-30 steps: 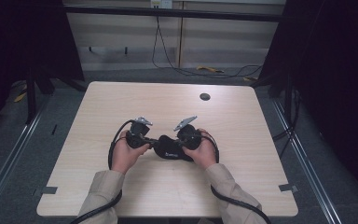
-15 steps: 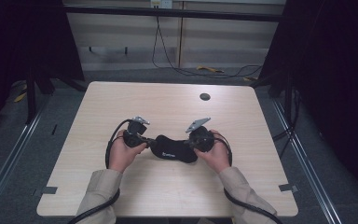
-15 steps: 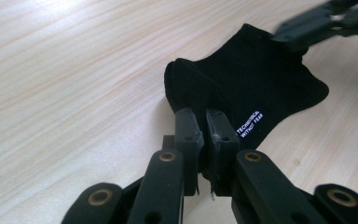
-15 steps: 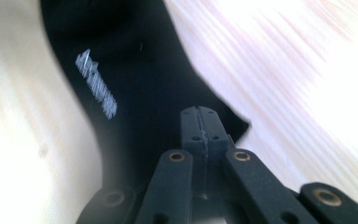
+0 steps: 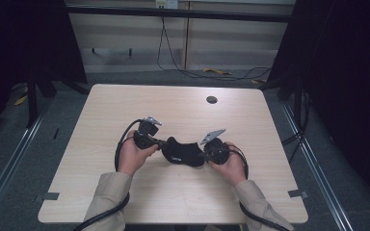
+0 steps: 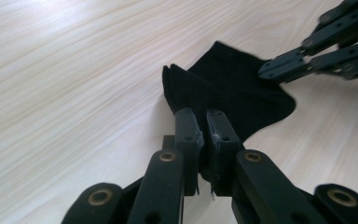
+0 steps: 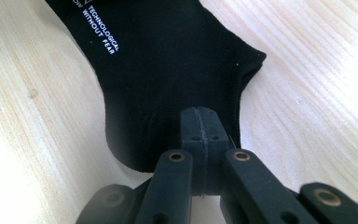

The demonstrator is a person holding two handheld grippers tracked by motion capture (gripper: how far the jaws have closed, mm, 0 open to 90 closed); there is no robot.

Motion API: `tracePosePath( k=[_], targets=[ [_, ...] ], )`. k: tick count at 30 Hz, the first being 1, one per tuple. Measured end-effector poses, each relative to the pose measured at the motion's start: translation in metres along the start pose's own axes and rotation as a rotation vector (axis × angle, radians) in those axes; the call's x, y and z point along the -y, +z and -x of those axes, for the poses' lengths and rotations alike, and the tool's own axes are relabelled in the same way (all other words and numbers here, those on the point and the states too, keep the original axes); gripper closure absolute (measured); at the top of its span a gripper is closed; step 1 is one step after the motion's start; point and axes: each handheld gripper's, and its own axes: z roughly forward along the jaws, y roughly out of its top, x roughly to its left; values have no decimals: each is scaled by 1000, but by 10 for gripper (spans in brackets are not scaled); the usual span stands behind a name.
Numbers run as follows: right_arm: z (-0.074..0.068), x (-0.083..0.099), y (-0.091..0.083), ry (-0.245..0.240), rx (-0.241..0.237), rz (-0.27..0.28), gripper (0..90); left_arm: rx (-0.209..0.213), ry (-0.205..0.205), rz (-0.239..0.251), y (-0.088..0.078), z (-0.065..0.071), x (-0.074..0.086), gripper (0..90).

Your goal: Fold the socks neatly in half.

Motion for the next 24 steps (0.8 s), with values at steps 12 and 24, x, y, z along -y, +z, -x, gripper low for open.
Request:
tracePosePath(
  k=[12,24],
  targets=[
    [-2,-2,2,-2,-5,2,900,48,30,2,18,26,-17,846],
    [-11,-11,10,-15,-28,24,900,68,22,2,20,27,-15,846]
  ],
)
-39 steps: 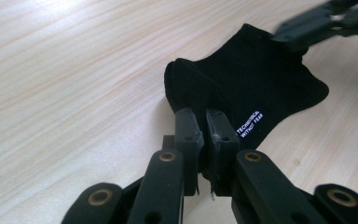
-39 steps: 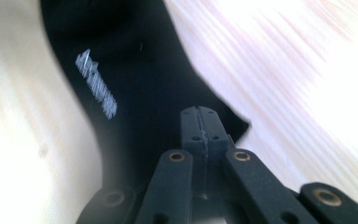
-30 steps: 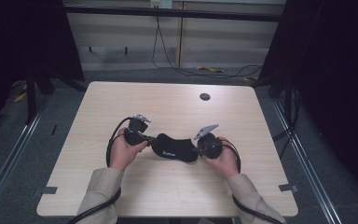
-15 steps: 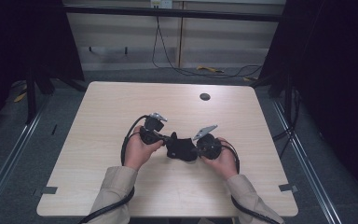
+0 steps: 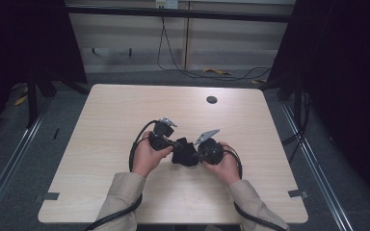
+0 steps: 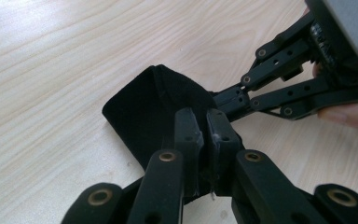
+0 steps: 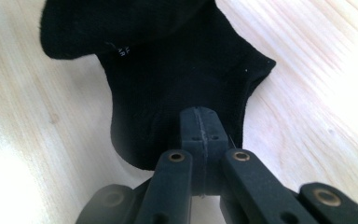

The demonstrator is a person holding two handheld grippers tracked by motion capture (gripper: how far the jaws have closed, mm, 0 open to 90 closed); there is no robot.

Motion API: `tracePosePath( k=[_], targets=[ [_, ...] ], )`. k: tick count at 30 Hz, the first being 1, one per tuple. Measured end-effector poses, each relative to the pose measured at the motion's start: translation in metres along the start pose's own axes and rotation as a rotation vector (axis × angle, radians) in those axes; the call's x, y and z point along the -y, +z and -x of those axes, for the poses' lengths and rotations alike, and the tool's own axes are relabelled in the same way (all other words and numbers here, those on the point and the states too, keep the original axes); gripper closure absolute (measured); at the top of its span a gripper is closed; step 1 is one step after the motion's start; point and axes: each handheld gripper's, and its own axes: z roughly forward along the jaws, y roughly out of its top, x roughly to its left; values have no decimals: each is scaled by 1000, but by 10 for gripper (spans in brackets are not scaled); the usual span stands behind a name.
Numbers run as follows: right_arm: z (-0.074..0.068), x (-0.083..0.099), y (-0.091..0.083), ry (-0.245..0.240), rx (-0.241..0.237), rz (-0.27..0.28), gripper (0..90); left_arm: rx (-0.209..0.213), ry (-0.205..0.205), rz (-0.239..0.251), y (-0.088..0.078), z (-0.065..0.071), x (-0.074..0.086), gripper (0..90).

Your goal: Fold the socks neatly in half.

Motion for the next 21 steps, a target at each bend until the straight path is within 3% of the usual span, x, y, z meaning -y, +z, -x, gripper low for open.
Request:
tracePosePath(
  k=[6,12,18,21],
  targets=[
    [-3,-5,4,-3,-28,11,900,1,-5,2,0,-1,1,846],
    [-3,-5,1,-4,-25,12,900,-10,-8,-4,2,-3,4,846],
    [6,-5,-21,3,15,34,900,-11,-2,-22,6,-5,6,846],
    [11,0,-22,17,25,18,900,-9,-1,-22,9,-3,6,846]
  ],
)
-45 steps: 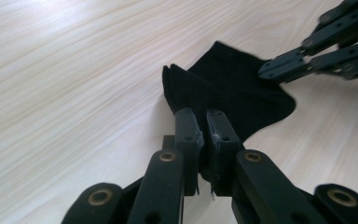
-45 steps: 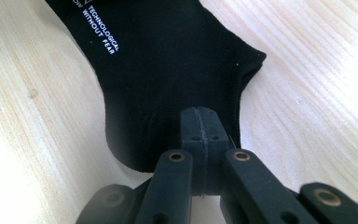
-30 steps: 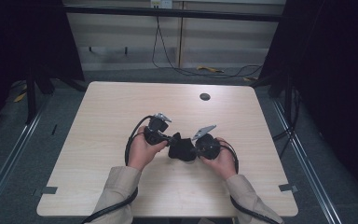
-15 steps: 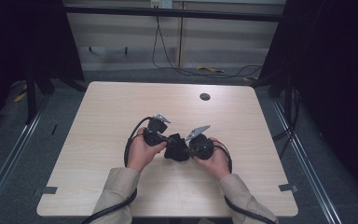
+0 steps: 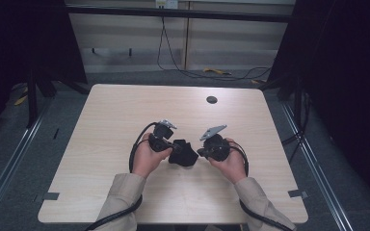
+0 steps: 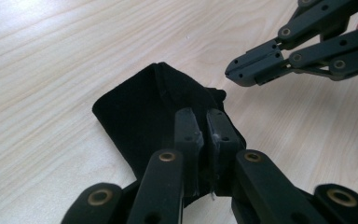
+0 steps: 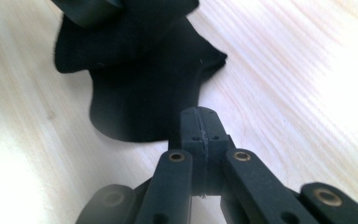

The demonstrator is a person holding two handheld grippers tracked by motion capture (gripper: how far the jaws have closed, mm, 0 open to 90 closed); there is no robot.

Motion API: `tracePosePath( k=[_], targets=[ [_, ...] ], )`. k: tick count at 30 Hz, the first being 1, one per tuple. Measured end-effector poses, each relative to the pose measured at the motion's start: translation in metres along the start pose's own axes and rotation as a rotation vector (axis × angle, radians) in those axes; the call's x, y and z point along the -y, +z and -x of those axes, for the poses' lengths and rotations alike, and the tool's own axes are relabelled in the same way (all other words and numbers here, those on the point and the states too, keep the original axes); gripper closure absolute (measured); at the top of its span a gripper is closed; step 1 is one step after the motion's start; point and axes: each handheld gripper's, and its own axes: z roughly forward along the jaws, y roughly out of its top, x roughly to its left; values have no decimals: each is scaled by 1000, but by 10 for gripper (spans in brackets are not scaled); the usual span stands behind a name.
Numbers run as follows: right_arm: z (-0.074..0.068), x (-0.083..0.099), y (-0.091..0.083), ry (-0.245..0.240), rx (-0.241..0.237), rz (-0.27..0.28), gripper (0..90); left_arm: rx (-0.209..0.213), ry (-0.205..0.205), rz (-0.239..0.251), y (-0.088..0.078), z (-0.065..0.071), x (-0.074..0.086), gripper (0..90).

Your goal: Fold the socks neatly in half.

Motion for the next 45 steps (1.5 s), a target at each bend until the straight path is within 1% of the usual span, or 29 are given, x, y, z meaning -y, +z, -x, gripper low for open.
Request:
tracePosePath(
  k=[2,3,4,6,8,11,12,14,16,18,19,21,22,23,24,27,28,31,32,33,36,38,40,41,42,43,44,45],
  targets=[
    [1,3,3,7,-6,-9,900,1,6,-8,1,1,-1,846],
    [0,4,6,7,-7,-13,900,2,0,-4,3,2,-1,846],
    [-1,6,8,8,-13,-13,900,2,10,-14,3,2,-2,846],
    [-3,7,12,4,-16,-22,900,2,13,-13,4,3,-2,846],
    [-3,8,14,11,-20,-25,900,3,16,-15,6,3,-3,846],
    [-2,9,15,11,-15,-31,900,-5,11,-15,9,4,-3,845],
    [-1,9,15,7,-12,-31,900,-7,11,-21,11,4,-2,845],
    [-1,10,15,12,-8,-40,900,-7,14,-25,15,3,-2,844],
    [0,11,16,15,-19,-33,900,-9,17,-35,19,4,-1,843],
    [1,11,16,9,-16,-32,900,-11,17,-37,22,4,-1,842],
    [1,11,16,14,-13,-33,900,-13,16,-42,24,5,0,841],
    [1,12,16,17,-21,-29,900,-12,21,-49,28,5,0,841],
    [1,12,16,15,-21,-28,900,-10,14,-45,30,6,0,840],
    [1,12,16,14,-17,-30,900,-8,20,-56,31,6,0,840],
    [0,12,16,15,-13,-32,900,-5,15,-56,33,6,1,839],
    [1,12,16,14,-20,-26,900,5,19,-56,37,7,2,831],
    [1,12,16,13,-20,-26,900,2,19,-57,37,8,2,825],
    [1,11,16,9,-16,-30,900,-1,17,-44,35,8,2,790],
    [0,11,16,10,-15,-31,900,2,11,-30,34,8,2,771],
    [0,11,16,10,-15,-31,900,-1,10,-13,30,9,1,743],
    [0,11,17,9,-15,-32,900,-4,14,18,18,9,-2,676],
    [0,10,17,6,-8,-36,900,-17,13,45,8,9,-4,637],
    [0,10,17,6,-6,-35,900,-20,12,61,1,7,-5,644],
    [0,10,17,7,-6,-34,900,-30,16,67,-1,6,-5,646],
    [0,10,17,12,-9,-36,900,-30,3,79,-2,5,-5,645],
    [0,11,17,11,-13,-34,900,-30,6,77,-3,4,-5,645],
    [0,11,17,12,-14,-33,900,-29,-5,94,-3,3,-4,646],
    [0,10,17,12,-13,-34,900,-22,-2,85,-3,2,-2,659]
  ],
)
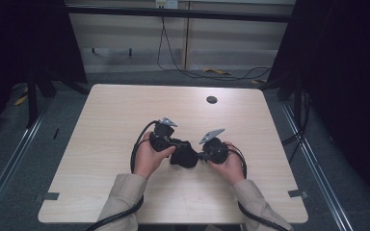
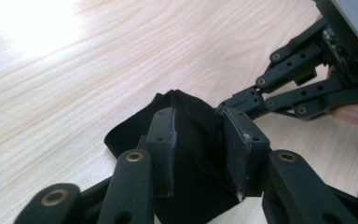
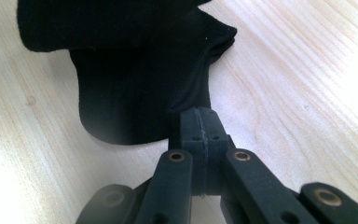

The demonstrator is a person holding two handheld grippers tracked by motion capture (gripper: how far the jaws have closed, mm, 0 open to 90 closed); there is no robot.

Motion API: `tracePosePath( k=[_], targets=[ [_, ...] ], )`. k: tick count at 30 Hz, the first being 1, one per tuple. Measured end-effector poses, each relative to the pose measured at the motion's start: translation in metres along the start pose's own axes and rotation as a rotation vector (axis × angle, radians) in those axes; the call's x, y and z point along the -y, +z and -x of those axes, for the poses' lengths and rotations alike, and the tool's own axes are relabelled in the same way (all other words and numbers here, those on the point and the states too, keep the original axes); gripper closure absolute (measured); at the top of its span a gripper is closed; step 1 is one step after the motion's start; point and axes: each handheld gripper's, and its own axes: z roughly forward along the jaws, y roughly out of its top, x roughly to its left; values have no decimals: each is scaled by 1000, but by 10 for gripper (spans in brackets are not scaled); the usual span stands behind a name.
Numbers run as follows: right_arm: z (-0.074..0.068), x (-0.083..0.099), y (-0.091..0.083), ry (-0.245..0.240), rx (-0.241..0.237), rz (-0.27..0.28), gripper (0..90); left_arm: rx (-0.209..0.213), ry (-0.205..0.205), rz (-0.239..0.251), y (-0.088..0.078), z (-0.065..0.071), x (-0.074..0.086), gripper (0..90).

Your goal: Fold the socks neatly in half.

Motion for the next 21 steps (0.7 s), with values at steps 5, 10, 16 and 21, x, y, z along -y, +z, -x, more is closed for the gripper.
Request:
tracePosePath(
  k=[5,10,16,21],
  targets=[
    [0,0,0,-3,2,-1,900,32,12,-35,13,5,4,707],
    [0,1,0,-3,0,4,900,44,14,-51,31,12,1,703],
    [1,1,0,-1,-3,4,900,43,15,-18,26,17,-5,615],
    [1,1,0,-9,-4,4,900,16,35,17,8,14,-9,604]
  ],
)
